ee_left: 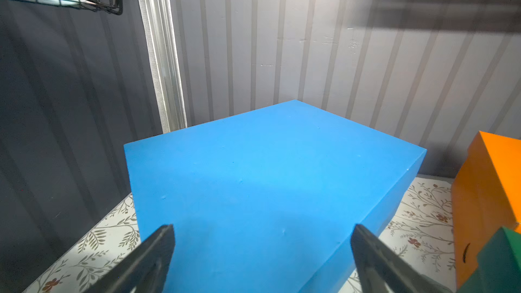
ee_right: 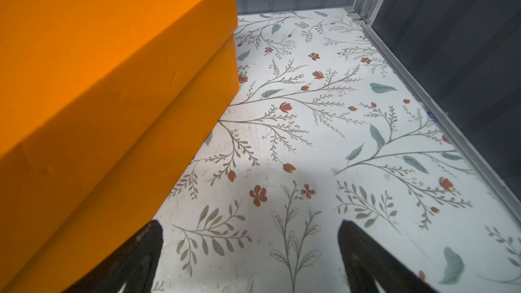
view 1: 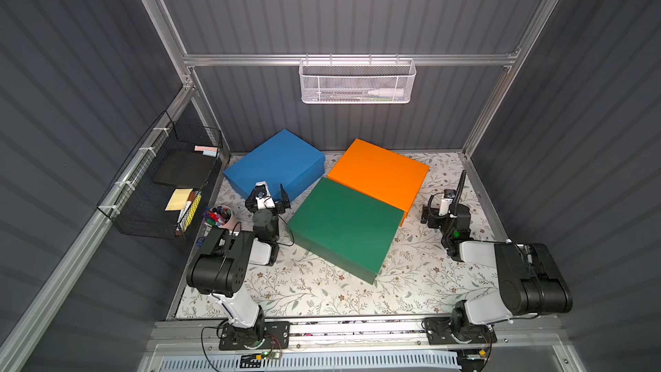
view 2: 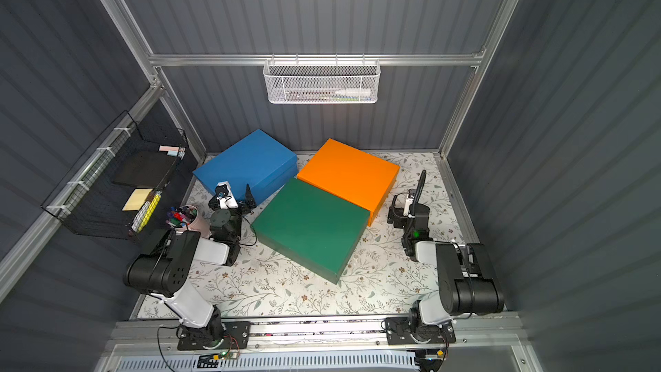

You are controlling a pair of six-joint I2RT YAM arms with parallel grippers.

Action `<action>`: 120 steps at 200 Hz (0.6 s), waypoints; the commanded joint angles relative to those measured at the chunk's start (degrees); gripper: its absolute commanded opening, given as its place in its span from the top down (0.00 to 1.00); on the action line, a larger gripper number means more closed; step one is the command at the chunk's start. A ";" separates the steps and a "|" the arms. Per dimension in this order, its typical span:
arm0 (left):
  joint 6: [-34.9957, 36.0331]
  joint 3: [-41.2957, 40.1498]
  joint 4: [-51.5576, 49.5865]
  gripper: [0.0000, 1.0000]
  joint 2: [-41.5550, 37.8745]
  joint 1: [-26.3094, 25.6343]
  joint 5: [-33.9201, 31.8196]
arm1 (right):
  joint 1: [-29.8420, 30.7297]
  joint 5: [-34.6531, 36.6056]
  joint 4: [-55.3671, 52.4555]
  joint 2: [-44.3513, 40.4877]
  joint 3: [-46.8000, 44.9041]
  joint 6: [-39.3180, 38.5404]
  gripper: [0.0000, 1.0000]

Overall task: Stack the shoeboxes
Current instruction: Adjust the shoebox at the center of the board.

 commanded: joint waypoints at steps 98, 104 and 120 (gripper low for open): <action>1.00 1.42 0.44 0.00 0.79 0.43 2.99 | 0.32 0.95 0.95 0.29 1.18 -0.55 0.01; 0.97 1.42 0.23 0.00 0.68 0.45 3.10 | 0.36 0.89 0.93 0.32 1.20 -0.57 0.01; 0.95 1.35 0.32 0.00 0.77 0.50 3.05 | 0.33 0.88 0.95 0.31 1.28 -0.57 0.01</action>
